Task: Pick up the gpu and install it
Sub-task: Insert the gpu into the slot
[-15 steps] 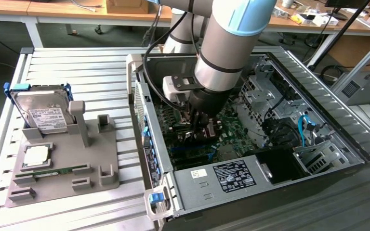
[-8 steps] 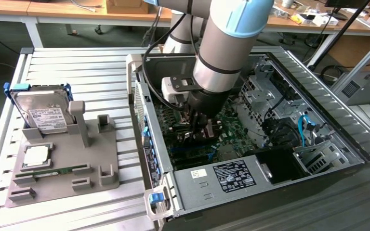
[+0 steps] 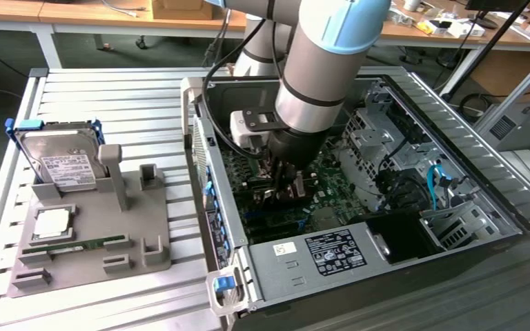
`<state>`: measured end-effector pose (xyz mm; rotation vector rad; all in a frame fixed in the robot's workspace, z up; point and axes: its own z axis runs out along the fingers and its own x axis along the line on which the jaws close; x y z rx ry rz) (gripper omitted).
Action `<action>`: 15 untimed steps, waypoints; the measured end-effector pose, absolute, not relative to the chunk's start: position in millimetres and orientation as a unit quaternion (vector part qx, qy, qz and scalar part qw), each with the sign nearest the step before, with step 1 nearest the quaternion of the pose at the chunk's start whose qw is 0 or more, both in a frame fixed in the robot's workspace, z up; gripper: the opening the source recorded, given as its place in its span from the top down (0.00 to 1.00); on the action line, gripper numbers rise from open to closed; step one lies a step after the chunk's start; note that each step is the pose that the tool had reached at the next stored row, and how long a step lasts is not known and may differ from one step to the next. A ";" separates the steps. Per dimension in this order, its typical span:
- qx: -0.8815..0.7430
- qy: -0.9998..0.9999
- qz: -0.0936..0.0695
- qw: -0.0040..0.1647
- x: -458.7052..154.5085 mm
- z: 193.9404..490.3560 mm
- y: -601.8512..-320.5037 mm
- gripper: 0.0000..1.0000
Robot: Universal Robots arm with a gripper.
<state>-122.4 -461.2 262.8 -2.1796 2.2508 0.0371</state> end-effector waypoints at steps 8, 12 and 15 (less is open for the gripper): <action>-0.696 0.718 0.011 0.003 -122.6 263.9 -459.3 0.73; -0.696 0.718 0.011 0.003 -122.6 263.9 -459.2 0.73; -0.696 0.718 0.011 0.003 -122.6 263.3 -459.1 0.73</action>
